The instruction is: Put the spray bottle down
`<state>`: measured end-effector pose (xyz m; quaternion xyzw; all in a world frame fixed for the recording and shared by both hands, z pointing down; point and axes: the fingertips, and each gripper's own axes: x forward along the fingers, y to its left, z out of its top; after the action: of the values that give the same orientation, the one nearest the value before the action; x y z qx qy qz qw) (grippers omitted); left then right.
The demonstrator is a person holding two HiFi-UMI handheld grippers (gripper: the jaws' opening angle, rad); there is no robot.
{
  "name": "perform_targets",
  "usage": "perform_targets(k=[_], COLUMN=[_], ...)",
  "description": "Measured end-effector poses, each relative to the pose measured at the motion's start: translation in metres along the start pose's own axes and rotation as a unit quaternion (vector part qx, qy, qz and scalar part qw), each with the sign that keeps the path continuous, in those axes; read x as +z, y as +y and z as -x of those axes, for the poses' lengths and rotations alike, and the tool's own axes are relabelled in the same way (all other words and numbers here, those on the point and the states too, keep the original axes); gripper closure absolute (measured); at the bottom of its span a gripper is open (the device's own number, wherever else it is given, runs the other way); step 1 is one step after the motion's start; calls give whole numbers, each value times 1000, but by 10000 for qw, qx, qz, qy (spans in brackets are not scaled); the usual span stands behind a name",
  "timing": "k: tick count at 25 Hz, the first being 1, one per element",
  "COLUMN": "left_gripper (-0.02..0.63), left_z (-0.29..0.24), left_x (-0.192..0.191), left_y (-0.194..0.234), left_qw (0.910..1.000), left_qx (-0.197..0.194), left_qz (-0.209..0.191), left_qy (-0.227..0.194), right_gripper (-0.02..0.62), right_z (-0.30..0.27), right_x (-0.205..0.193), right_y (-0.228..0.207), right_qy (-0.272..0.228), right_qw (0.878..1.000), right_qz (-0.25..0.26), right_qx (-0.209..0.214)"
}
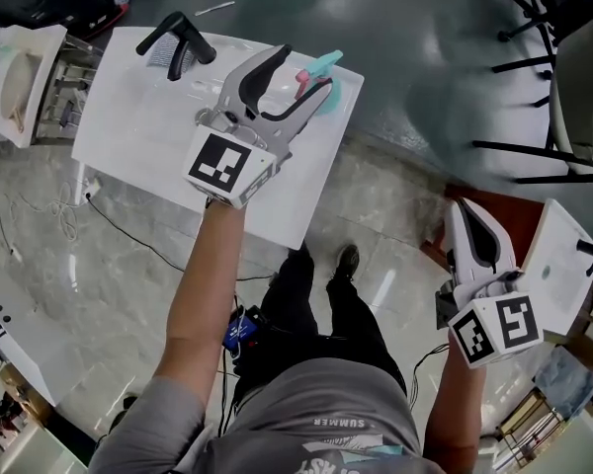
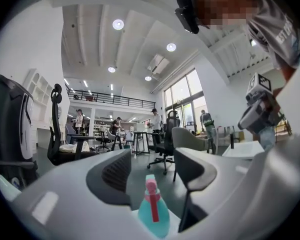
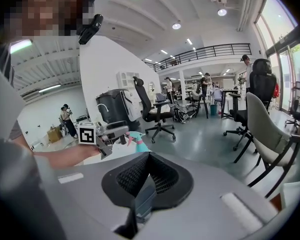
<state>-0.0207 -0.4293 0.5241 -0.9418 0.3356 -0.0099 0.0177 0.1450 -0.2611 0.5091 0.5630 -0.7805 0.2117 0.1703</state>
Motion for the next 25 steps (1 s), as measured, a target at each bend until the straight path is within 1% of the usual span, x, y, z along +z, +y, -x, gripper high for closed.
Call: perform_targets(k=[6,9,13,16,19,20,25], left_gripper=[357,376,448,497,589,603,603], left_z=[22,35,54,68,79,83,103], left_x=[37,55,89,119,146,155,197], left_y=[-6,-12,-21,-28,-37,-42,-72], left_qw=[9997,9996,9993,9985,9982,9983,9977], left_qx=[182,248,337,440,448,413,250], left_qz=[-150,-103,-54,-159,-273,-306,-576], left_qy=[-48,2,-122,-269,-279,-275,-248], right_gripper=[594,594,595,595,595,594,594], right_z=[14,24,40,51,62,66,91], right_x=[22,35,54,67,79,82,95], right_y=[2,2,3,5,5,5,9], right_qy=[-192,-314,-482,-611,-745,-787,-949], right_qw=[9997,9993,9984,9974,9961,9957,9934], right_qz=[100,162,248,291,343,364,485], right_qx=[92,129,177,250,315,335,420])
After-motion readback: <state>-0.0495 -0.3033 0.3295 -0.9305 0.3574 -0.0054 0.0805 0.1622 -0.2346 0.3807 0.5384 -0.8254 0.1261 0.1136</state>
